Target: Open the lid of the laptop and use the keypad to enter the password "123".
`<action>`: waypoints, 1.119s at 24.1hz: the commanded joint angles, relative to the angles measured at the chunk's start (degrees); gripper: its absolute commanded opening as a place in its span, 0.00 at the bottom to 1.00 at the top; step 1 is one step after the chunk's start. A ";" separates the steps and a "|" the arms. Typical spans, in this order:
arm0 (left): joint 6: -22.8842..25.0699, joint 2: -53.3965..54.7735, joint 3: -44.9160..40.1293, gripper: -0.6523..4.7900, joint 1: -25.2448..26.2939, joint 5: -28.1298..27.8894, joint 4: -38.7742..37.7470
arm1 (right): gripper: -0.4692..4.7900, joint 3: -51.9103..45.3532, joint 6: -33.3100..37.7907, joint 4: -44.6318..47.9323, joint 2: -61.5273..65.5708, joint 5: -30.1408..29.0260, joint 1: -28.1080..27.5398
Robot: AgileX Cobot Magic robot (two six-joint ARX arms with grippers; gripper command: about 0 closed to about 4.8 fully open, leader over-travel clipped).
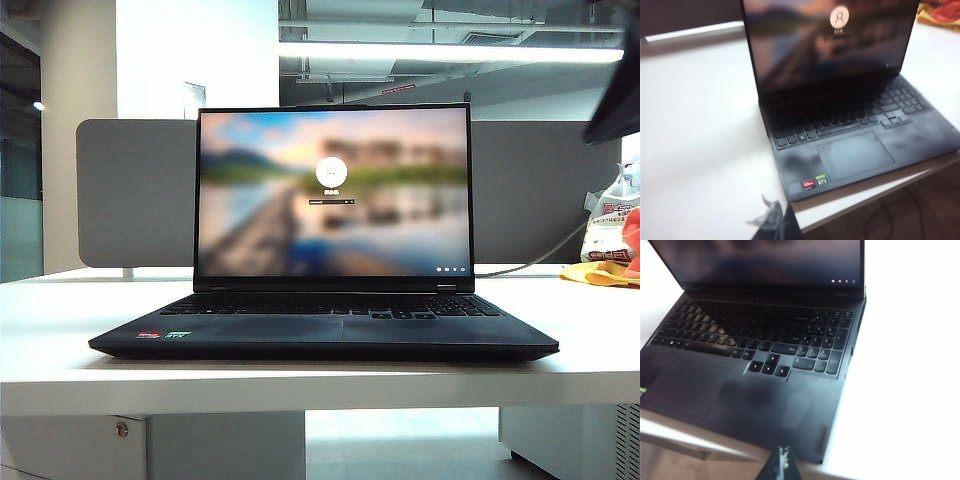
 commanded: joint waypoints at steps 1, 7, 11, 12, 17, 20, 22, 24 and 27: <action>-0.22 0.00 -3.19 0.11 -0.04 0.00 4.35 | 0.09 -3.74 0.24 0.46 -5.57 0.00 0.02; -0.17 0.02 -4.96 0.11 -0.02 -1.40 6.45 | 0.09 -10.78 0.24 0.37 -15.61 0.15 0.00; -0.20 0.02 -4.96 0.11 -0.02 -1.46 8.48 | 0.09 -12.94 0.22 0.42 -19.87 0.02 0.00; -0.22 0.00 -4.96 0.11 -0.02 -1.42 8.46 | 0.09 -13.07 0.22 0.33 -20.55 -0.02 0.00; -0.20 0.00 -4.96 0.11 -0.02 -1.27 8.24 | 0.09 -13.20 0.17 0.33 -23.67 -0.02 0.00; -0.20 0.00 -4.96 0.11 -0.02 -1.27 8.24 | 0.09 -13.20 0.17 0.33 -25.20 0.02 0.00; -0.20 0.02 -4.96 0.11 -0.02 -1.25 8.24 | 0.09 -13.20 0.17 0.33 -25.99 0.00 0.00; -0.22 0.00 -4.96 0.11 -0.02 -1.25 8.24 | 0.09 -13.22 0.17 0.33 -26.75 0.00 0.00; -0.22 0.00 -4.96 0.11 -0.02 -1.27 8.24 | 0.09 -13.22 0.17 0.33 -27.50 0.00 -0.02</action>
